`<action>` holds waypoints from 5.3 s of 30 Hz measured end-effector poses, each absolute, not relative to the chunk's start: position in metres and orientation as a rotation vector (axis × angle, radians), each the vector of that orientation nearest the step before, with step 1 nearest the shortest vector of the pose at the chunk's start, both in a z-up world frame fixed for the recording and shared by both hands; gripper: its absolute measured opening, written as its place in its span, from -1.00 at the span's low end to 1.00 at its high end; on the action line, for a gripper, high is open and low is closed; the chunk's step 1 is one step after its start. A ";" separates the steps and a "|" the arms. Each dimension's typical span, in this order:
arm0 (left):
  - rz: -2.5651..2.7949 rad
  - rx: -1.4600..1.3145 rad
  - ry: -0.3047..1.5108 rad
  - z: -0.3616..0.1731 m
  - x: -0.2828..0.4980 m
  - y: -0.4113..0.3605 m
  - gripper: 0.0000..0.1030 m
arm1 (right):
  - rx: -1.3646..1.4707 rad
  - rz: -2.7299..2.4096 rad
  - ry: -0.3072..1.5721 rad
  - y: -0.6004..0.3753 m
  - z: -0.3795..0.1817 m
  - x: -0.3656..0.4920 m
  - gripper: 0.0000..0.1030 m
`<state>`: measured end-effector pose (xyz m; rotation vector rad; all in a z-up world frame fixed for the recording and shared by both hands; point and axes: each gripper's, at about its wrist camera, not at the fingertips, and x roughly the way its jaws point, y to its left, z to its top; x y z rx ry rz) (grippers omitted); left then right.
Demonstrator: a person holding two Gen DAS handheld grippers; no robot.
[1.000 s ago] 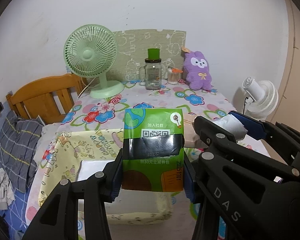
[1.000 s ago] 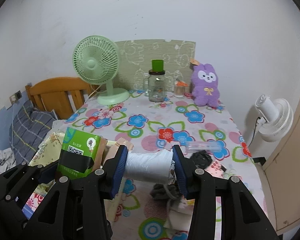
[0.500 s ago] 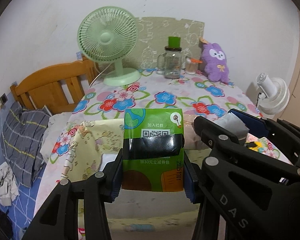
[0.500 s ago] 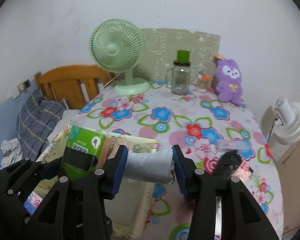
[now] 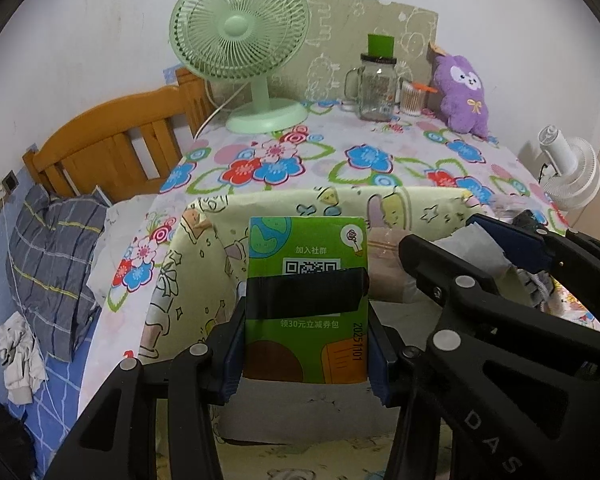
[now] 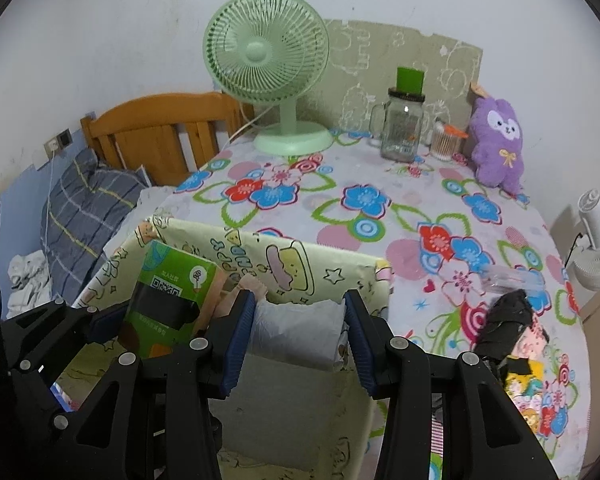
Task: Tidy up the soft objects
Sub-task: 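Lower both items into the yellow fabric box and open both tools, then withdraw both tools from the box back toward the remaining items, then grasp the yellow cartoon snack box with the right tool while the left tool reaches the gray bag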
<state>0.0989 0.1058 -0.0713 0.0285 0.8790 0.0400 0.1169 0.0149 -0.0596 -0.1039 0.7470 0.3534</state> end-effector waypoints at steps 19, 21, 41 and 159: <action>-0.042 0.003 0.909 -0.080 0.114 0.107 0.23 | -0.115 0.320 0.790 0.020 -0.068 0.132 0.01; -0.067 -0.019 0.911 -0.078 0.111 0.108 0.32 | -0.103 0.348 0.798 0.020 -0.068 0.132 0.17; -0.019 0.003 0.810 -0.047 0.078 0.097 0.70 | -0.094 0.333 0.708 0.010 -0.039 0.102 0.69; -0.105 0.115 0.857 -0.103 0.071 -0.110 0.99 | 0.073 0.168 0.712 -0.220 -0.102 0.077 1.00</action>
